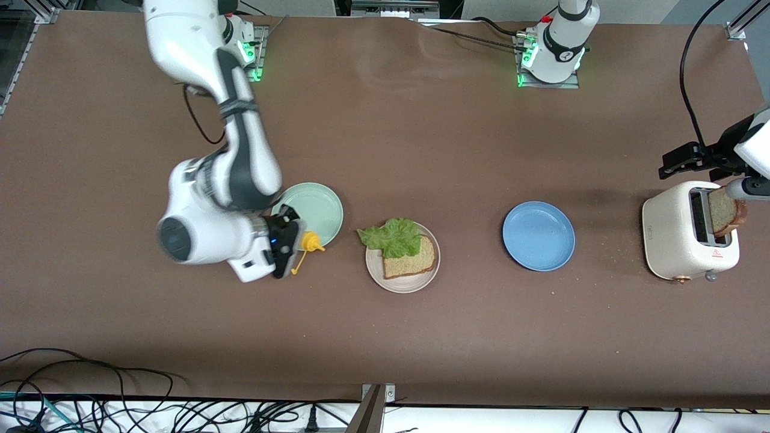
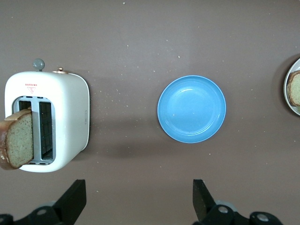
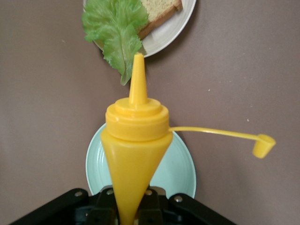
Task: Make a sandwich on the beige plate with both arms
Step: 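Carry the bottle over the lettuce on the beige plate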
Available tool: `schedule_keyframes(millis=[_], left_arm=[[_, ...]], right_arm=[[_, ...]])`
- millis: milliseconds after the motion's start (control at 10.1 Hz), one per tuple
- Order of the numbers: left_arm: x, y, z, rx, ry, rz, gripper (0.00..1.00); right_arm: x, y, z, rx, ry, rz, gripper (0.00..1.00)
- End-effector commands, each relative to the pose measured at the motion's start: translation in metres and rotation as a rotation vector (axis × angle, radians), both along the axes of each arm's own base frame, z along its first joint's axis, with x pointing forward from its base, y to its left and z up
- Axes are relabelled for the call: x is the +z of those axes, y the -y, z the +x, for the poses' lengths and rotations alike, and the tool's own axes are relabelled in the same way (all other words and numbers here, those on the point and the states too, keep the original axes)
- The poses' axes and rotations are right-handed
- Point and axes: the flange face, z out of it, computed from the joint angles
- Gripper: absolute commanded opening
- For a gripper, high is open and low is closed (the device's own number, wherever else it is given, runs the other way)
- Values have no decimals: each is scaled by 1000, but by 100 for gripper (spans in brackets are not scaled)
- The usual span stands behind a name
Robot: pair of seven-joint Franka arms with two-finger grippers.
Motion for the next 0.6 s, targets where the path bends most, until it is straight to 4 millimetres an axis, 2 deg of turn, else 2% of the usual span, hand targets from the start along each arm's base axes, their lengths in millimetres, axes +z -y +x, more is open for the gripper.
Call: schedule_keyframes(millis=[0,199,298,397,497], left_arm=[[5,-2,2,-22,-6,22,100],[5,-2,2,-22,-6,22,100],[5,-2,2,-22,-6,22,100],[5,-2,2,-22,-6,21,100],[5,-2,2,-22,-6,22,100]], right_arm=[[25,-68,-34,49,144,-294,0],[38,-137,-81,173,349,-555,0],[38,-168,-106,248,448,-659,0],[27,-185,-120,268,494,-716,0],[15,-193,-128,278,494,-730,0]])
